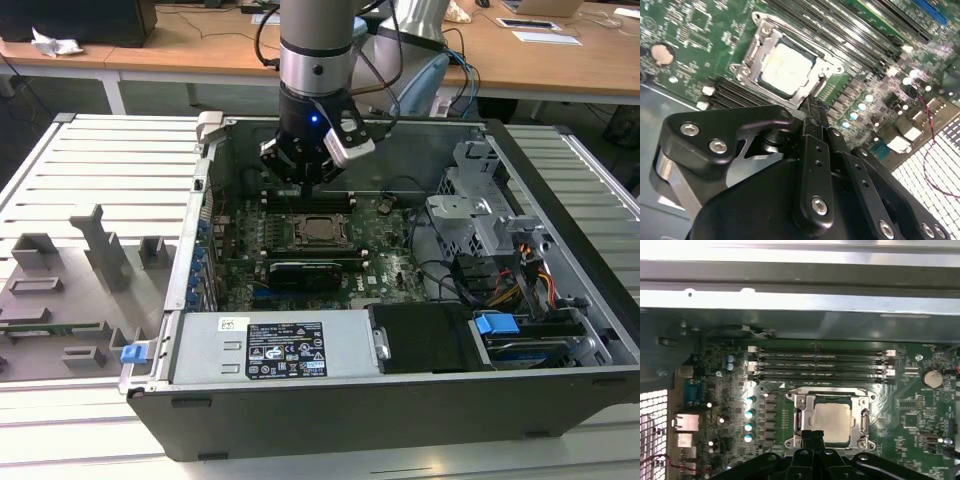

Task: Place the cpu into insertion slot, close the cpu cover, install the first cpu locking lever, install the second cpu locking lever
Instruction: 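Install the first cpu locking lever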

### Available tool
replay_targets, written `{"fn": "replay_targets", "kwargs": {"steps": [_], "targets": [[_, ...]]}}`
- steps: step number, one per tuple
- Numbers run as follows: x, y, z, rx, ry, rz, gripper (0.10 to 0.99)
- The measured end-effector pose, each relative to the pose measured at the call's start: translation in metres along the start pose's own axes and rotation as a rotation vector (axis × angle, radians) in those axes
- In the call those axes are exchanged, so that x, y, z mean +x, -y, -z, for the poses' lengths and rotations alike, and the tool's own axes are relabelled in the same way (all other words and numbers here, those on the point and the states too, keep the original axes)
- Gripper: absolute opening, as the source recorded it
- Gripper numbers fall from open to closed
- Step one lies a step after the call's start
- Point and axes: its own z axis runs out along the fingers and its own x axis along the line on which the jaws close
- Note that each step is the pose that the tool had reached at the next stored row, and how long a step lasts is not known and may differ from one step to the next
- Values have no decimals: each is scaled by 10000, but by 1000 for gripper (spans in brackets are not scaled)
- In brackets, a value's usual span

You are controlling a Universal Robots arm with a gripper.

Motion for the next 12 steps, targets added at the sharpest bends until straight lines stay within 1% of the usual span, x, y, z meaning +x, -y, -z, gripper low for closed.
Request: {"fn": "replay_targets", "kwargs": {"steps": [1, 2, 4, 8, 12], "targets": [[44, -2, -3, 0, 2, 1, 106], [115, -8, -9, -1, 2, 0, 106], [188, -15, -14, -2, 3, -2, 106], [293, -40, -19, -2, 2, -2, 106], [390, -88, -23, -5, 3, -1, 106]]}}
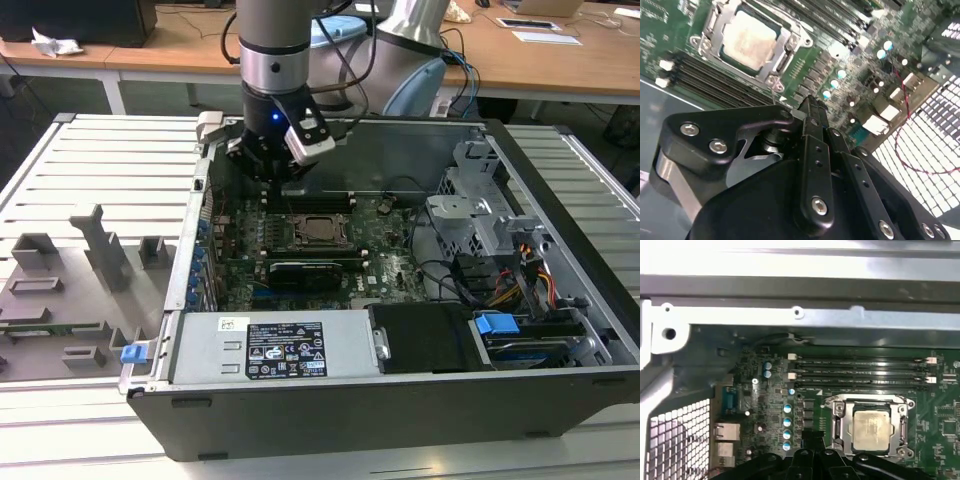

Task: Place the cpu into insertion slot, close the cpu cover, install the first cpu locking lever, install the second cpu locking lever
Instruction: 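Install the first cpu locking lever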

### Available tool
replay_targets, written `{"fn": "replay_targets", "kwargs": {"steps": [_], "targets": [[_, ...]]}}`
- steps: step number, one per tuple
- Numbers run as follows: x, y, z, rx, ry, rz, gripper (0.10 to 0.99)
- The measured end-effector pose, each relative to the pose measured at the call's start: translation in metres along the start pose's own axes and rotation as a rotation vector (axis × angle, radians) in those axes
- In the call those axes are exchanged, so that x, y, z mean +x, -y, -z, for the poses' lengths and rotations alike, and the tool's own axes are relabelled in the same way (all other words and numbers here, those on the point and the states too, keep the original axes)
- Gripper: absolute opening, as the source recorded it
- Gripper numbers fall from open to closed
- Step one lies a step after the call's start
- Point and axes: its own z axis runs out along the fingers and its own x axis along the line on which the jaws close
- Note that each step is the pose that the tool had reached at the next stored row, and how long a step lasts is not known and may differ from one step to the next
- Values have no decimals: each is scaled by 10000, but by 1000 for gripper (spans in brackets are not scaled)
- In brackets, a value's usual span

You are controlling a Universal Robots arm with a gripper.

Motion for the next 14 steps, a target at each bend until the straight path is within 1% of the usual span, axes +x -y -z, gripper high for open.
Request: {"fn": "replay_targets", "kwargs": {"steps": [4, 12, 14], "targets": [[20, -56, -3, -2, 0, 0, 106], [21, -165, -8, -3, 0, 0, 106], [21, -174, -8, -2, -1, -1, 106]]}}
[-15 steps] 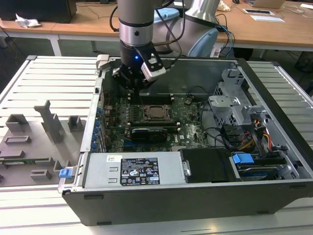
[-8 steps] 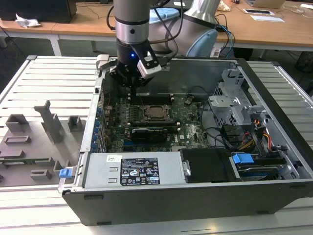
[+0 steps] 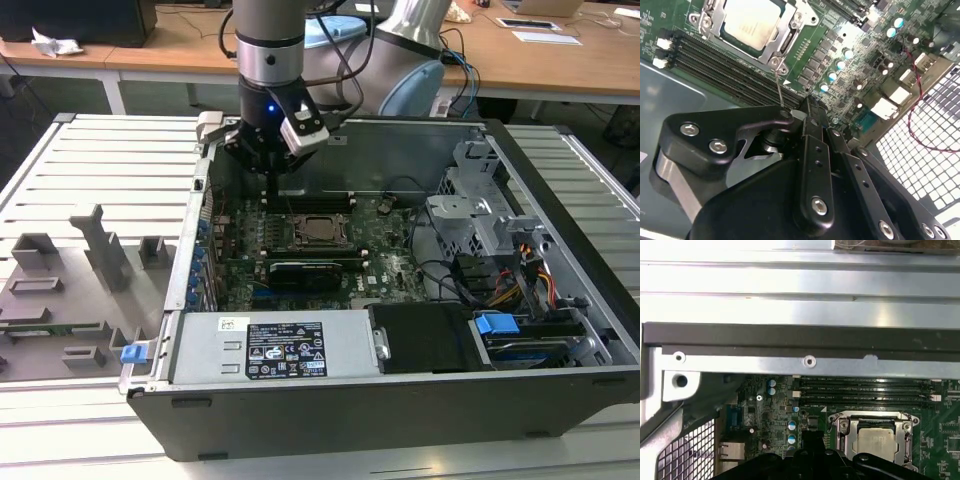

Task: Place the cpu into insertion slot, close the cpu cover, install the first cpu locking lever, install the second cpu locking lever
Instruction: 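Install the first cpu locking lever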

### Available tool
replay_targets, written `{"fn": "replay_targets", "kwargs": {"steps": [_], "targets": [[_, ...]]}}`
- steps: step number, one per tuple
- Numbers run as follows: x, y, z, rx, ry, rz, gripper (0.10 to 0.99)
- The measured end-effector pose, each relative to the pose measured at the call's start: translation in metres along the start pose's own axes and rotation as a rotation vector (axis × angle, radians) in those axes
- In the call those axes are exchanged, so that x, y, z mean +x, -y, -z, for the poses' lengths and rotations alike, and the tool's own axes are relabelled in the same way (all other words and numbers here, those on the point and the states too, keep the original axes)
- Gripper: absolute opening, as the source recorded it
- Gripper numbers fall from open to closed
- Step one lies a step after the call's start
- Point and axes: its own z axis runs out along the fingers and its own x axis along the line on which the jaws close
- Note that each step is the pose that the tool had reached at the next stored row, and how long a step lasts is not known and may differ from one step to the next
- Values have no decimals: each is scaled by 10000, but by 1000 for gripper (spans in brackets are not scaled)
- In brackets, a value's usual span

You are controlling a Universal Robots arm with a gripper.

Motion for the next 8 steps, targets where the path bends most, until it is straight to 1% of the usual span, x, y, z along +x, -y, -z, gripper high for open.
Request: {"fn": "replay_targets", "kwargs": {"steps": [3, 8], "targets": [[-12, -11, -1, -1, 1, 2, 106], [-68, -36, -1, 0, 1, 1, 106]]}}
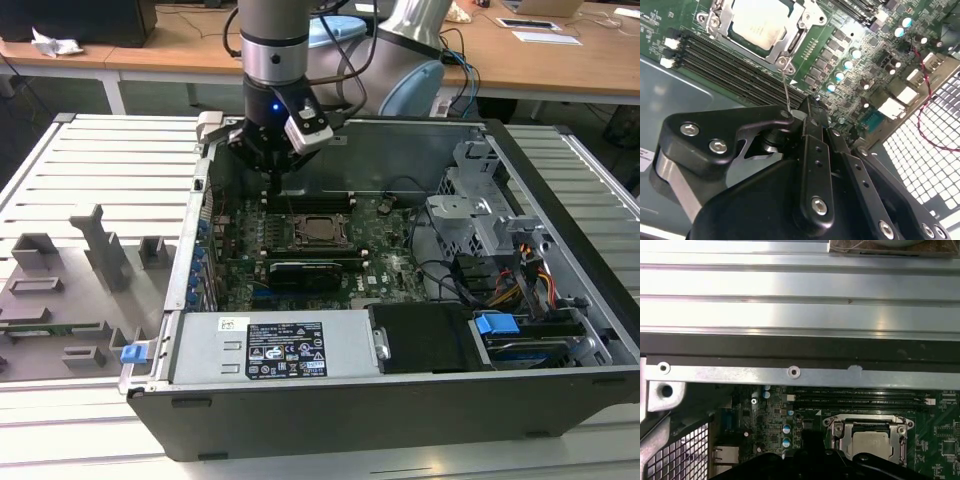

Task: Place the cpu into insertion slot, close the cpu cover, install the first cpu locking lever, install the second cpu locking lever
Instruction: 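Install the first cpu locking lever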

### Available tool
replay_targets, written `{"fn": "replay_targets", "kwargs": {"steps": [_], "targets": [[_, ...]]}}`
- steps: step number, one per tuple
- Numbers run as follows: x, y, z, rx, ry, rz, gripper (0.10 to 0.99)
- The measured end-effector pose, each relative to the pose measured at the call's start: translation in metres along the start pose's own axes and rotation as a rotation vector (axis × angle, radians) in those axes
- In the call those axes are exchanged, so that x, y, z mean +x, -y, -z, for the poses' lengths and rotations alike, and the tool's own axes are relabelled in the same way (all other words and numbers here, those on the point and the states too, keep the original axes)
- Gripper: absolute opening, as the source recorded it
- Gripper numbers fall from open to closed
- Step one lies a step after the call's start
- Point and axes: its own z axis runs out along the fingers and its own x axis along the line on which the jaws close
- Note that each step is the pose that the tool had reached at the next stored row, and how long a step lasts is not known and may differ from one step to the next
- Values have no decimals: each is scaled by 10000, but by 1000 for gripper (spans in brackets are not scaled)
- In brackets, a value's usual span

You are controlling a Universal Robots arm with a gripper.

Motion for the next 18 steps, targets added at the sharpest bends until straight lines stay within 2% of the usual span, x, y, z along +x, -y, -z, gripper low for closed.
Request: {"fn": "replay_targets", "kwargs": {"steps": [13, 15, 18], "targets": [[-204, -9, -4, 0, 0, -1, 106], [-249, -8, -7, 0, 0, -1, 106], [-362, -6, -16, -1, 0, -1, 106]]}}
